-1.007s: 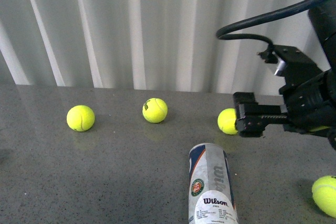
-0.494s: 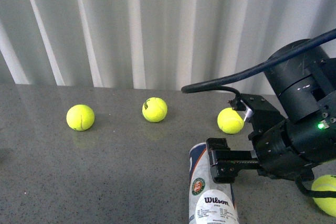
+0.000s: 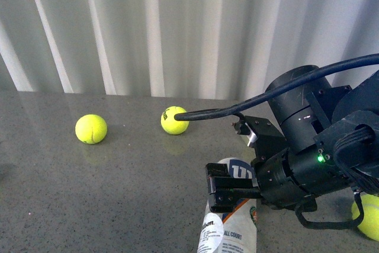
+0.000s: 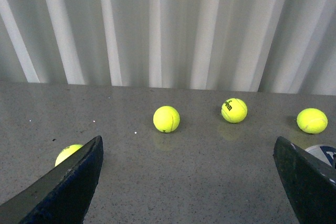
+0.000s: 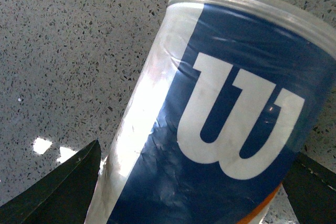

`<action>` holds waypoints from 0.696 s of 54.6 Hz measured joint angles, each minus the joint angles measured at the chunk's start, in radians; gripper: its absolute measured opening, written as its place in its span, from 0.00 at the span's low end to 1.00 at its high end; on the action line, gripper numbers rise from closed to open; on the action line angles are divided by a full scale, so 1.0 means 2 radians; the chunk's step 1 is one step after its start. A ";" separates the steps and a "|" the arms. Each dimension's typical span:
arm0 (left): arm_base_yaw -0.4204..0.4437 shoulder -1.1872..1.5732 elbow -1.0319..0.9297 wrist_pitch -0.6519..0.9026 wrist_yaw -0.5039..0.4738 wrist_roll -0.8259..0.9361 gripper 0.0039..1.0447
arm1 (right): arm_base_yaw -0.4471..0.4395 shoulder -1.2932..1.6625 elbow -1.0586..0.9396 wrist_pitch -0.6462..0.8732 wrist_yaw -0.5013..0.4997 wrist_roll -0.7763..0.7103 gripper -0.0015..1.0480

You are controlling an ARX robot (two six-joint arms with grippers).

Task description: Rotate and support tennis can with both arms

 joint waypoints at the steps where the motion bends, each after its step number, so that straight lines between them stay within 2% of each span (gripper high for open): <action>1: 0.000 0.000 0.000 0.000 0.000 0.000 0.94 | 0.000 0.000 -0.001 0.002 0.001 0.000 0.93; 5: 0.000 0.000 0.000 0.000 0.000 0.000 0.94 | 0.001 0.003 -0.004 0.010 0.008 0.000 0.93; 16: 0.000 0.000 0.000 0.000 0.000 0.000 0.94 | 0.002 0.003 -0.009 0.019 0.022 -0.004 0.68; 38: 0.000 0.000 0.000 0.000 0.000 0.000 0.94 | 0.001 -0.001 -0.010 0.022 0.029 -0.006 0.35</action>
